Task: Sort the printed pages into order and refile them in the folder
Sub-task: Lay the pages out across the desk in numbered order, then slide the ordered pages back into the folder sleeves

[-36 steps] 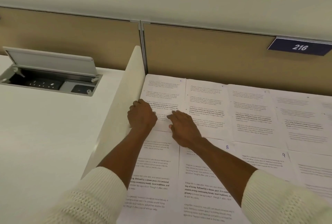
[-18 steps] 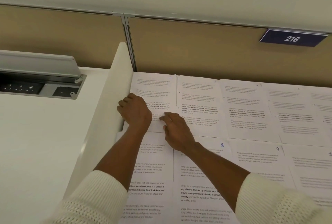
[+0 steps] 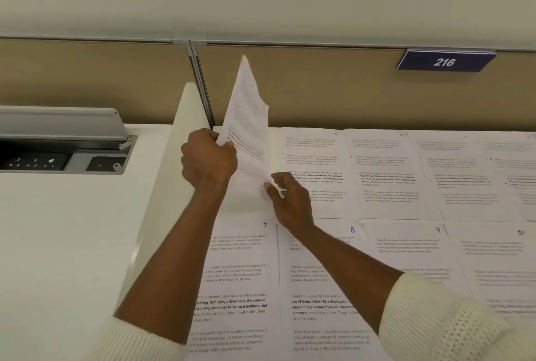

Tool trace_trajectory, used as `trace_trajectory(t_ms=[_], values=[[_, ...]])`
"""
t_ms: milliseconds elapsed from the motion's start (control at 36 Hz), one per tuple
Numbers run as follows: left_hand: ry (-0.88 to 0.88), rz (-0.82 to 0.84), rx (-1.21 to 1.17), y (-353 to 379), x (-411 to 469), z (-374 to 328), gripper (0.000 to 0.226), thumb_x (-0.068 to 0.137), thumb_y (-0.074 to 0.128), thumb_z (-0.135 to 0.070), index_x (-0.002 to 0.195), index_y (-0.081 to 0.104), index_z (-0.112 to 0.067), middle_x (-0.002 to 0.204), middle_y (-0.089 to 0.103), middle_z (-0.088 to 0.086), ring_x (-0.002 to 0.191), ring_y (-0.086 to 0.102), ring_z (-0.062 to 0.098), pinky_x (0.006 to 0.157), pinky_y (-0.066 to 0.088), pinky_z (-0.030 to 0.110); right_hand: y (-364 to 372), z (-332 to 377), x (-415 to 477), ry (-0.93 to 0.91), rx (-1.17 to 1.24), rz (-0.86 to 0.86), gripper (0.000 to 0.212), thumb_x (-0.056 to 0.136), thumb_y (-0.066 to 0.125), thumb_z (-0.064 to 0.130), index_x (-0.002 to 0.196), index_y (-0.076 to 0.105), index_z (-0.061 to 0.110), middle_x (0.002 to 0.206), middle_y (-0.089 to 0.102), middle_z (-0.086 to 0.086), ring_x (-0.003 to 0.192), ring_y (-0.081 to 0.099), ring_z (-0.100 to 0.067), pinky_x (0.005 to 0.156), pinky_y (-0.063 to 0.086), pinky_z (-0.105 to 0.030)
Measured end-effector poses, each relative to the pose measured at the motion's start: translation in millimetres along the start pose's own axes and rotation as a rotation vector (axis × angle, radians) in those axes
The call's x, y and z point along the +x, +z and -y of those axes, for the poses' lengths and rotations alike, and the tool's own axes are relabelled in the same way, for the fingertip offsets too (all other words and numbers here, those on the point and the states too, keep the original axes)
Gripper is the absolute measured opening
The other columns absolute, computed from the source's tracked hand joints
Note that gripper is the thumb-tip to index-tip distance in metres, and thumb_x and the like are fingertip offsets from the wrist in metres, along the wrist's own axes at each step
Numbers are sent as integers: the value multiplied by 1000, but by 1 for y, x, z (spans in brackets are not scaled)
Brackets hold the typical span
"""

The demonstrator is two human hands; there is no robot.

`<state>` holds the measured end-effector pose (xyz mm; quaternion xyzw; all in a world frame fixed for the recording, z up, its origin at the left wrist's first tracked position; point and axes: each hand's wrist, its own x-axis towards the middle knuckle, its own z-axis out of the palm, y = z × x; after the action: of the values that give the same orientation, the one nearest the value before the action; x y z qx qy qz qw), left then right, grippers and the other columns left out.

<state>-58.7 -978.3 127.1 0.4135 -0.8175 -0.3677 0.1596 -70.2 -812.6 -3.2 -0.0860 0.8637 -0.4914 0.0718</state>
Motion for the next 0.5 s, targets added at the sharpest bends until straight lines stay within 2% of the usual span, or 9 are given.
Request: trace_trajectory(t_ms=[56,139,222,333,389,500], values=[[-10,13,-100,-12,-12,-4,19,88,86,-31,97,73,-20,95,73,-1,85,70,24,72,56,38,-13,10,-1,111,144,-59,36,101,62,53,121,65,24,110,73,5,101,69,-14,92,57,-39],[-22,50,-246,-26,-30,-4,21,85,89,-30,99,76,-20,96,77,-2,84,74,22,77,62,41,-36,21,-6,223,286,-128,36,101,60,56,117,66,24,106,72,8,98,67,-10,87,56,-34],[-76,182,-412,-33,-52,1,21,86,89,-21,100,75,-15,95,78,-1,79,76,18,69,62,33,-63,19,-14,310,404,-157,37,97,67,55,118,65,24,106,72,6,98,68,-11,80,54,-28],[-167,364,-554,-30,-89,9,22,82,91,-10,99,76,-9,89,80,0,80,79,20,72,64,33,-106,13,-39,362,479,-112,29,88,82,39,108,73,19,101,79,8,102,72,-13,87,55,-32],[-194,437,-588,-25,-111,14,22,81,90,-6,98,76,-8,85,81,-1,82,79,20,73,65,33,-128,8,-57,364,504,-108,22,86,86,30,103,78,18,98,81,9,99,74,-13,92,55,-34],[-235,558,-597,-11,-154,23,24,80,90,-2,100,76,-8,85,81,0,83,80,19,75,65,34,-169,-6,-98,382,496,-156,21,84,87,18,102,79,15,97,81,4,94,77,-16,90,60,-37]])
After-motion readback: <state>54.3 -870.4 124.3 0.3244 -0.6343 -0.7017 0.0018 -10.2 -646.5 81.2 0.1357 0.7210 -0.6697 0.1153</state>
